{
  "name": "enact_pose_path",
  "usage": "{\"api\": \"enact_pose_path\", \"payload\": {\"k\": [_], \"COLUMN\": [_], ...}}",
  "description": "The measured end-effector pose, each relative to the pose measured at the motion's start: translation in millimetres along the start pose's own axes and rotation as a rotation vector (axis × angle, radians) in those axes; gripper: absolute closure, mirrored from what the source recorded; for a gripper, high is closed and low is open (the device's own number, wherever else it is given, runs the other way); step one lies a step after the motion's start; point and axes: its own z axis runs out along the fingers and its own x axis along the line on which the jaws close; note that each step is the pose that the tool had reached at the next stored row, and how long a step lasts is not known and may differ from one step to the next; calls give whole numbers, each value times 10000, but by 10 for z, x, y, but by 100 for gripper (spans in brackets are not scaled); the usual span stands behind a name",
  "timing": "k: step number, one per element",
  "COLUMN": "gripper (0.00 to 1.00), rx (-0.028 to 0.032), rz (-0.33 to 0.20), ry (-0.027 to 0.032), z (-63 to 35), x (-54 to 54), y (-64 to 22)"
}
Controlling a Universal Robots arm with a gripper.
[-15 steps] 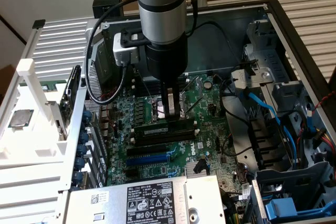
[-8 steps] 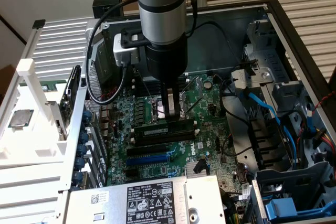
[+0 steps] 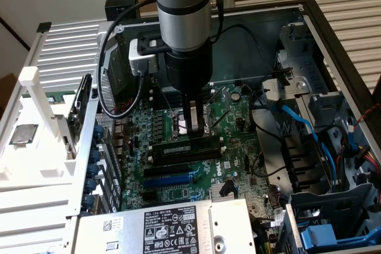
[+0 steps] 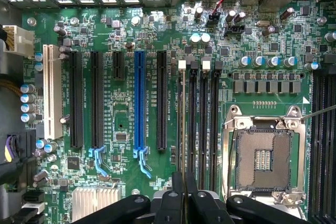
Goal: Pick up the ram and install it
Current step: 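Insert the ram into the slot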
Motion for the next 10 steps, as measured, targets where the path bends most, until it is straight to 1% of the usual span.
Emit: {"api": "enact_pose_path", "payload": {"k": [2, 6, 10], "gripper": [88, 88, 88], "rx": [-11, -58, -60], "rz": [1, -2, -9], "ry": [0, 0, -2], "z": [1, 2, 4], "x": [0, 0, 0], "y": [1, 0, -8]}}
